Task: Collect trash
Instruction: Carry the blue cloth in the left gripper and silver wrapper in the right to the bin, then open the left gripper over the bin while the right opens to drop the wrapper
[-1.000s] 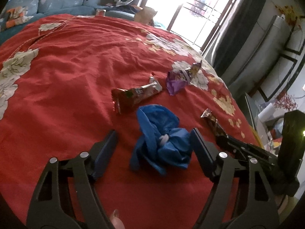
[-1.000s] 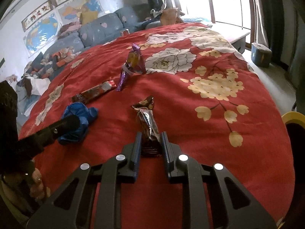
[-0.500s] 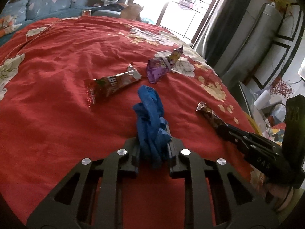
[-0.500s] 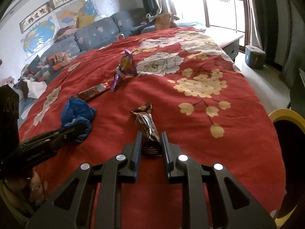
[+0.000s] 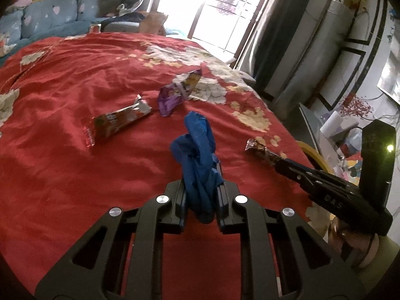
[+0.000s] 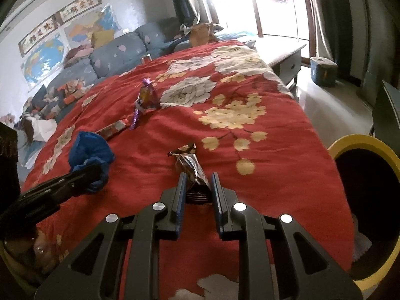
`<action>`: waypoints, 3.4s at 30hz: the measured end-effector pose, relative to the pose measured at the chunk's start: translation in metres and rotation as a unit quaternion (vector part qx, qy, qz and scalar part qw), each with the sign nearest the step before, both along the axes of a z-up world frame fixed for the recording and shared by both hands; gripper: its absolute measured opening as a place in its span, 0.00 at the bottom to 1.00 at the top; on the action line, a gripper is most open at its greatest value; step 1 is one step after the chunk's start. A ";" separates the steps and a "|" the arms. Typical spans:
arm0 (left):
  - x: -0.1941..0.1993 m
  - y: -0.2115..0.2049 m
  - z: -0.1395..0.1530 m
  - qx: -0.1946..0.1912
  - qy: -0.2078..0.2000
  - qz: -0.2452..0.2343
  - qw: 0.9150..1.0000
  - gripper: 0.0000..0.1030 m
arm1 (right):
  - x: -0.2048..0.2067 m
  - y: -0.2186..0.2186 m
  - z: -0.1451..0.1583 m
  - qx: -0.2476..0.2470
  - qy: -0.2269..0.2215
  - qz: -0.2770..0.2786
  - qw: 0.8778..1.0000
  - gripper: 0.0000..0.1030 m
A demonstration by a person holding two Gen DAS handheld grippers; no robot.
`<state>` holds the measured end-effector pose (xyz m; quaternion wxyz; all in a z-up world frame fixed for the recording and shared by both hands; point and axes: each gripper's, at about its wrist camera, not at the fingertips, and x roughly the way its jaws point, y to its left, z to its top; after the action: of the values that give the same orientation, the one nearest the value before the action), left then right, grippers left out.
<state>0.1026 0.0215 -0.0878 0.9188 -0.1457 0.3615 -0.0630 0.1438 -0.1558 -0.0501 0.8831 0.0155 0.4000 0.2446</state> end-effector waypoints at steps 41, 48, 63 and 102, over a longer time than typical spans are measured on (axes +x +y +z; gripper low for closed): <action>0.018 -0.122 0.040 0.038 -0.041 -0.140 0.988 0.11 | 0.014 -0.172 0.014 0.050 -0.024 -0.205 0.977 0.18; 0.024 -0.145 0.040 0.052 -0.040 -0.171 0.983 0.11 | 0.013 -0.192 0.009 0.054 -0.023 -0.232 0.971 0.18; 0.038 -0.197 0.033 0.082 -0.031 -0.226 0.970 0.12 | 0.009 -0.233 -0.002 0.057 -0.016 -0.272 0.961 0.18; 0.075 -0.277 -0.011 0.101 0.002 -0.304 0.947 0.46 | 0.002 -0.289 -0.025 0.091 0.012 -0.323 0.942 0.40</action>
<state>0.1776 -0.2555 -0.0984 0.8652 0.0646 0.3949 -0.3022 0.1455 -0.4451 -0.0746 0.9045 0.2270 0.3606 -0.0185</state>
